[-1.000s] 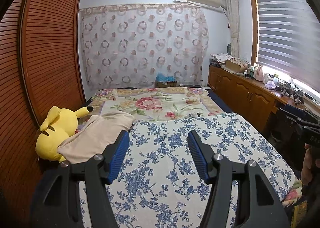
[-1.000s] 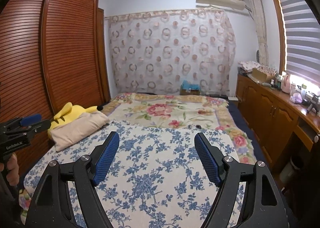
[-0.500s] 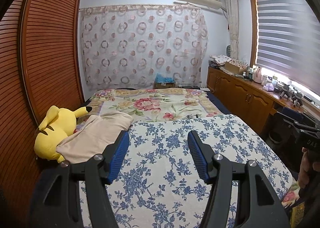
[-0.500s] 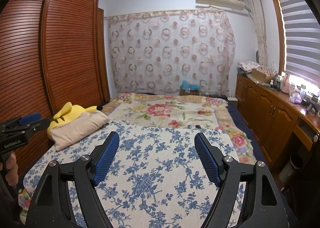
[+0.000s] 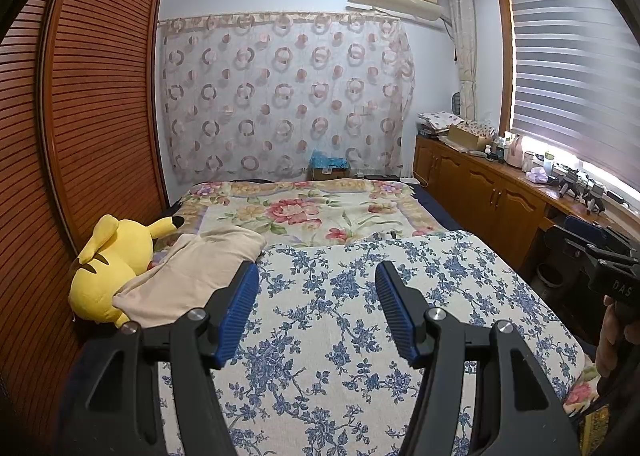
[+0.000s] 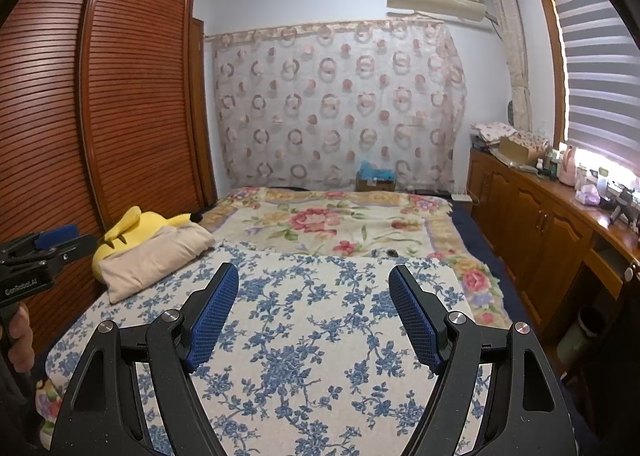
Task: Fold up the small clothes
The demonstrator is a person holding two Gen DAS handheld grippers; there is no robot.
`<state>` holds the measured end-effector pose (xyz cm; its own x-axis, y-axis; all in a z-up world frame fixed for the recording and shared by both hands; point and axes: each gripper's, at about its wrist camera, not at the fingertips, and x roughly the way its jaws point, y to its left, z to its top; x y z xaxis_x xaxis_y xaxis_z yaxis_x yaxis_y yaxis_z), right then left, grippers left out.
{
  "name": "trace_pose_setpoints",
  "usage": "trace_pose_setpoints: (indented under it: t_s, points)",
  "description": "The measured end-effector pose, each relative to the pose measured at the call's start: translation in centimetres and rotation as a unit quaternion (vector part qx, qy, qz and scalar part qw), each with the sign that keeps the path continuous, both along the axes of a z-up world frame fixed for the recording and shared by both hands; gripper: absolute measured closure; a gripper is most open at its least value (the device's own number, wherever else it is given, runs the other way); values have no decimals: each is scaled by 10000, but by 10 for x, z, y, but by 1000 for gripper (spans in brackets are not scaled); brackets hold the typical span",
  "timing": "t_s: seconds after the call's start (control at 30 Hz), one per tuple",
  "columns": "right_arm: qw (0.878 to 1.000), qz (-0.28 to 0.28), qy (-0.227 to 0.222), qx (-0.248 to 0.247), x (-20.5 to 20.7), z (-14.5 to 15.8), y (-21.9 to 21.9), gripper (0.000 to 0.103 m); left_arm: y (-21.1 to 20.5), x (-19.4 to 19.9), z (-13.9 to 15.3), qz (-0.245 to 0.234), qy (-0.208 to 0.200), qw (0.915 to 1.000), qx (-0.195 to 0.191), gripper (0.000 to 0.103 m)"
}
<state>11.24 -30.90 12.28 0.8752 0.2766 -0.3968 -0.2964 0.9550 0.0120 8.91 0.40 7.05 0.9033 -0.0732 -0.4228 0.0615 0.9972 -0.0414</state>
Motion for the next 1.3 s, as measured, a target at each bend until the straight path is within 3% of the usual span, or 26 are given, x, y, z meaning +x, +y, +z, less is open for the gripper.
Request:
trace_pose_setpoints:
  t_s: [1.3]
  points:
    - [10000,-46,-31,14,-2,4,-11,23,-5,-2,6,-10,-52,10000,-9,42]
